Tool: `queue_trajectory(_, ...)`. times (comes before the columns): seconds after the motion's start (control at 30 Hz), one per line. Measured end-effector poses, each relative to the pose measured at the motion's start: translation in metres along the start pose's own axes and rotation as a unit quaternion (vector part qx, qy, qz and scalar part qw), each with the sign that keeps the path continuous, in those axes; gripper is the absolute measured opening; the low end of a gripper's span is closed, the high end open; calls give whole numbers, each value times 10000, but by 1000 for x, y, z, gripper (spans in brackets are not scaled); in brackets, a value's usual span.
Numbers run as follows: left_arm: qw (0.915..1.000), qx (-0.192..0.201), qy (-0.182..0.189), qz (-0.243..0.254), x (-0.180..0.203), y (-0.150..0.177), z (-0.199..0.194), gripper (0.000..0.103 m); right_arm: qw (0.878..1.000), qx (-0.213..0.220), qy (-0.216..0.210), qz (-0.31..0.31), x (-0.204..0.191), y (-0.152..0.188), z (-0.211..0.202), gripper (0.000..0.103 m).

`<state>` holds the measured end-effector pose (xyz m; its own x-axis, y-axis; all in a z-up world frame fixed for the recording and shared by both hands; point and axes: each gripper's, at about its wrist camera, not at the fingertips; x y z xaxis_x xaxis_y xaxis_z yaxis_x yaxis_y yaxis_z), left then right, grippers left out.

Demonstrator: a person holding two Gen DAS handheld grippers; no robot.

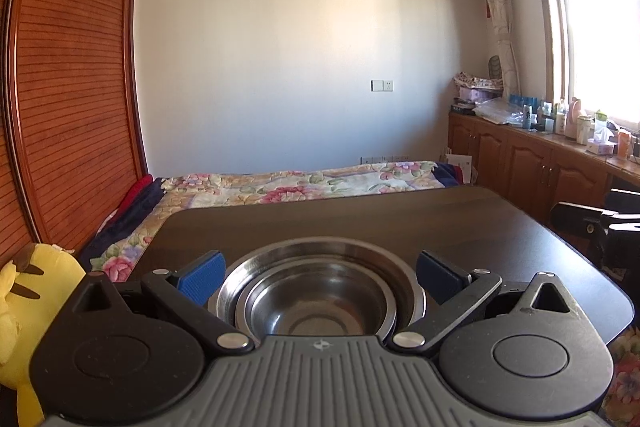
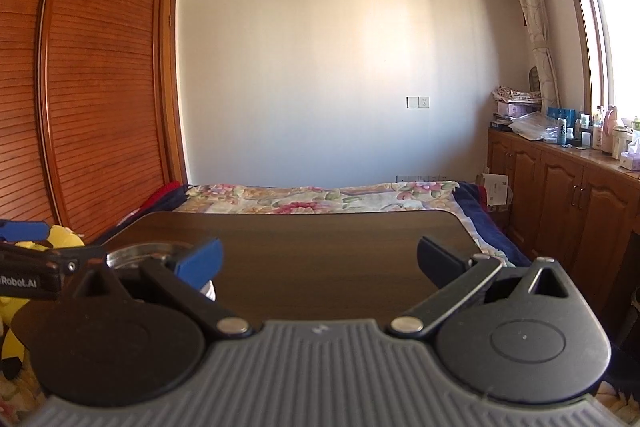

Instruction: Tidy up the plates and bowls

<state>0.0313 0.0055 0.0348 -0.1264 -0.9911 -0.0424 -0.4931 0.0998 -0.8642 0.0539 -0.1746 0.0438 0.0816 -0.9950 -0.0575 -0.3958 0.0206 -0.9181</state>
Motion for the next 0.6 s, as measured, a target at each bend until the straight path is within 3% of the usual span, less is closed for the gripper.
queue_trajectory(0.6,9994,-298,-170,-26,-11,22,20,103,9999,-159,-1,-17,-4,14,8,103)
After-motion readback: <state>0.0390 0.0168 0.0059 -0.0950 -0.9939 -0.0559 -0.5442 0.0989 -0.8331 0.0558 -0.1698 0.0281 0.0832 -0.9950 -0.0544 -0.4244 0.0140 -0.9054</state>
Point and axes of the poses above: each gripper's, at about its wrist camera, not at the fingertips, and z roughly the way its jaws point, x to its right, y to its underside, and after that the axes turned 10 degrees about -x, right-handed
